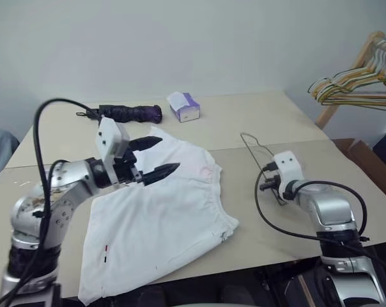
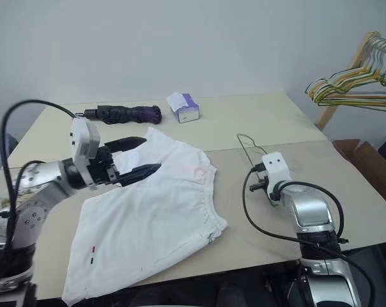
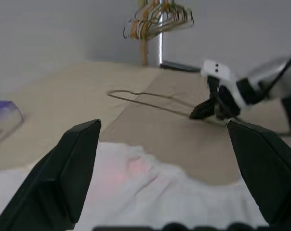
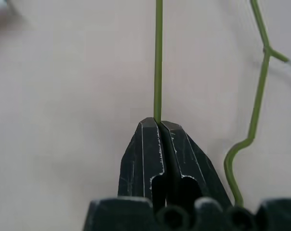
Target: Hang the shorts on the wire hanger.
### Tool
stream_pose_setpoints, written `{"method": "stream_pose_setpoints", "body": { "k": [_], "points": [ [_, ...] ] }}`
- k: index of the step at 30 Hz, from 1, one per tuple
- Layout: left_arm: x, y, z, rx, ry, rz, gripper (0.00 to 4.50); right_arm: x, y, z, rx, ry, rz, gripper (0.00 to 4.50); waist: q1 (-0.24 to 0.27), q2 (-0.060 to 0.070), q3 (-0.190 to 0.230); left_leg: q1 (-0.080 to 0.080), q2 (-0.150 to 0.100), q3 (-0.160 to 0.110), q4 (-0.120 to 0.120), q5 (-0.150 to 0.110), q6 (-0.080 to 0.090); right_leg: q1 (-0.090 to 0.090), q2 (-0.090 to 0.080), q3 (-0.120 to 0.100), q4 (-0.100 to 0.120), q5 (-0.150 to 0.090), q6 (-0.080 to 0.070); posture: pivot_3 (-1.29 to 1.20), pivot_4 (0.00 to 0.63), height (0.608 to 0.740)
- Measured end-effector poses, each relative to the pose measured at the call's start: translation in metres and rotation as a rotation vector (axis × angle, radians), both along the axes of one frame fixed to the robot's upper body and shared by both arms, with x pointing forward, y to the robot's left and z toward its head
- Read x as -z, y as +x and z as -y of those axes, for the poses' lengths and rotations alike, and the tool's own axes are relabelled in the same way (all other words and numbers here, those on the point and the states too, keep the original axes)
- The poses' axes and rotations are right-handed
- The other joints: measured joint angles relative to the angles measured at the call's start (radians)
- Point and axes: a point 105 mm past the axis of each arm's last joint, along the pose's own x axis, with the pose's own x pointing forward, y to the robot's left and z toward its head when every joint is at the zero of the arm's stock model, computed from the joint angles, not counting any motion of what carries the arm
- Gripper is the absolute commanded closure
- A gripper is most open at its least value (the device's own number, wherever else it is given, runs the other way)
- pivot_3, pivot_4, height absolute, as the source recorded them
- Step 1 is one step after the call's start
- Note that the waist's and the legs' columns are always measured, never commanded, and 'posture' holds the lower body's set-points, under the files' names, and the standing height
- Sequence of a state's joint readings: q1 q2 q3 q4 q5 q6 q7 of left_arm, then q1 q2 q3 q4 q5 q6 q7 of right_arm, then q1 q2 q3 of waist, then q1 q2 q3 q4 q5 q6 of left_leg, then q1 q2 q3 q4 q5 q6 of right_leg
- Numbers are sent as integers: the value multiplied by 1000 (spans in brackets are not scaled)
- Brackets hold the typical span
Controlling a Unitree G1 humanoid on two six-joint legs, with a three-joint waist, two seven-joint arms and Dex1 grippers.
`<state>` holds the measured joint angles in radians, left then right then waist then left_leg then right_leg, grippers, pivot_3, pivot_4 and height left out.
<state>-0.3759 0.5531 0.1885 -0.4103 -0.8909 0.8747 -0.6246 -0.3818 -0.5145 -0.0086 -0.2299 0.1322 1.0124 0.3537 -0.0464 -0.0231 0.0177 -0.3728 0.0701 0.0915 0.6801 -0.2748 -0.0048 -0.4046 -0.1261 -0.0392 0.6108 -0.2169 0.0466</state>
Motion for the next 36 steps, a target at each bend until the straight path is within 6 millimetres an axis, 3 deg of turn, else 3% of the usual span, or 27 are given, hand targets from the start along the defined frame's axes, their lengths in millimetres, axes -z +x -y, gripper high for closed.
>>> {"method": "stream_pose_setpoints", "body": {
  "k": [4, 8, 14, 18, 21, 33, 36],
  "points": [
    [2, 14, 12, -35, -259, -227, 0, -36, -10, -27, -150, -20, 207, 4468, 1, -1, 0, 1, -2, -4, 0, 0, 0, 2, 0, -1, 0, 0, 0, -37, 0, 740],
    [5, 28, 22, -85, -473, -395, 0, -49, -26, -63, -317, -26, 338, 4468, -1, -1, 0, 2, -3, -5, 0, 0, 0, 2, 0, -1, 0, 0, 0, -39, 0, 740],
    [-18, 40, 24, -120, -595, -401, 0, -62, -43, -105, -473, 19, 485, 4468, 1, -1, 0, 2, -4, -5, 0, 1, -1, 3, 0, -1, 0, 0, -1, -36, 0, 740],
    [-17, 45, 20, -149, -605, -407, 0, -65, -48, -116, -531, 1, 533, 4468, 3, -1, 0, 2, -4, -6, 0, 1, -1, 3, 0, -1, -1, 0, -1, -37, 0, 740],
    [-17, 46, 20, -163, -603, -402, 600, -64, -51, -121, -556, -8, 547, 4500, 4, -1, 0, 1, -4, -6, 0, 1, -1, 3, 0, -1, -1, 0, -1, -37, 0, 740],
    [-14, 51, 25, -205, -592, -394, 4473, -62, -54, -123, -593, -57, 579, 4500, 3, -2, 0, 1, -5, -6, 0, 1, -1, 3, 0, -1, -1, 0, -1, -34, 0, 740],
    [-12, 52, 27, -213, -574, -391, 4473, -58, -55, -124, -599, -62, 570, 4500, 3, -2, 0, 1, -5, -6, 0, 1, -1, 3, 0, -1, -1, 0, -1, -32, 0, 740]
  ]
}}
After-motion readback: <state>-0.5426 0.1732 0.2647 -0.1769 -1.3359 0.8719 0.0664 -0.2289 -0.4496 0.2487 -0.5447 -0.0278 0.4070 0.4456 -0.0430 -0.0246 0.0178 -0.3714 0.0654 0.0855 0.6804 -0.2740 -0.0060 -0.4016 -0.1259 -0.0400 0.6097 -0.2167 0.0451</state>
